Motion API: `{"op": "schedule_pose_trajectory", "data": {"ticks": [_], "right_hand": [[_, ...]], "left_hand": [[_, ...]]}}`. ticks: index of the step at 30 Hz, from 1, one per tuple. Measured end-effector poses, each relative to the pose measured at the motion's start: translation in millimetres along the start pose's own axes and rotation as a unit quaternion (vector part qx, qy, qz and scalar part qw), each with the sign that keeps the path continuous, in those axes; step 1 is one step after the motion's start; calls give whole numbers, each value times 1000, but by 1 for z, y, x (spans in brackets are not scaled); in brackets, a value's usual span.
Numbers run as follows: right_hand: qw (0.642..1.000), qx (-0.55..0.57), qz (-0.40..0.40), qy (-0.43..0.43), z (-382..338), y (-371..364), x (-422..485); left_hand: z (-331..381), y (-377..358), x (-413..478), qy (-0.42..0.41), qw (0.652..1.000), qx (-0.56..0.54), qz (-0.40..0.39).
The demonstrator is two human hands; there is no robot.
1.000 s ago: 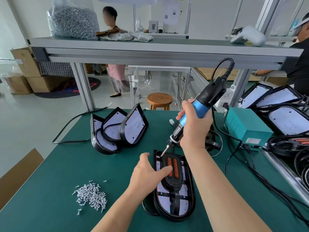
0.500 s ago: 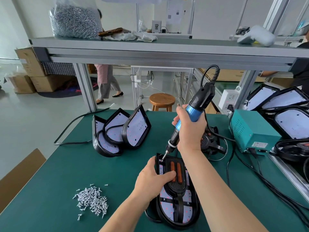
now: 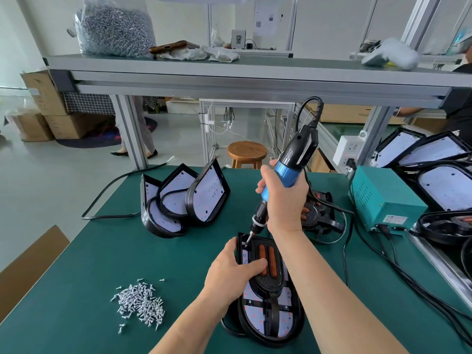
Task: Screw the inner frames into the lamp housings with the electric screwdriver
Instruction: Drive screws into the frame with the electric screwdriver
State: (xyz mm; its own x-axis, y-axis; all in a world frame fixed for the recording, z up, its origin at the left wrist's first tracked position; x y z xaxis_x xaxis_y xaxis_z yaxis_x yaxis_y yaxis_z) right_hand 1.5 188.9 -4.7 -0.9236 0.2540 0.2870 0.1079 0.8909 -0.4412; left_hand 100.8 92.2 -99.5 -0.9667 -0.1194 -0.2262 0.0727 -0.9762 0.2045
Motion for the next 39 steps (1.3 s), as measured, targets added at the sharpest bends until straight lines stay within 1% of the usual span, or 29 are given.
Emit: {"op": "schedule_pose_trajectory", "data": {"ticks": [7, 21, 29, 32, 35, 39], "right_hand": [[998, -33, -52, 30, -5, -7, -7], [996, -41, -57, 51, -6, -6, -15], [995, -34, -78, 47, -3, -5, -13], [993, -24, -106, 39, -3, -6, -15], [990, -37, -134, 31, -3, -9, -17], [989, -49, -138, 8, -1, -6, -19]], "left_hand": [[-2, -2, 3, -10, 1000, -23, -5], [-12, -3, 10, -18, 997, -70, -15], [-17, -2, 14, -26, 997, -73, -11], [-17, -3, 13, -25, 997, -71, -7], [-17, -3, 12, -29, 998, -62, -10], [-14, -3, 9, -22, 998, -51, -1]]}}
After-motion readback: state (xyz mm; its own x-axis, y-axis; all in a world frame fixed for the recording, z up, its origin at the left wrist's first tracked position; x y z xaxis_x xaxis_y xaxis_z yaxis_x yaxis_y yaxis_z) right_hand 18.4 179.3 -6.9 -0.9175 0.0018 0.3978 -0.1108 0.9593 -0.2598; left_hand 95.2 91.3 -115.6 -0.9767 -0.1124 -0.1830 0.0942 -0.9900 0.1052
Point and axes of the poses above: each hand's wrist, its own x-axis towards the middle knuckle, its own y-axis out of the back of the hand, z = x × y, the point moved 2 cm from there along x, towards the middle knuckle, and after that the axes turned 3 degrees about -y, right-handed, at the moved point
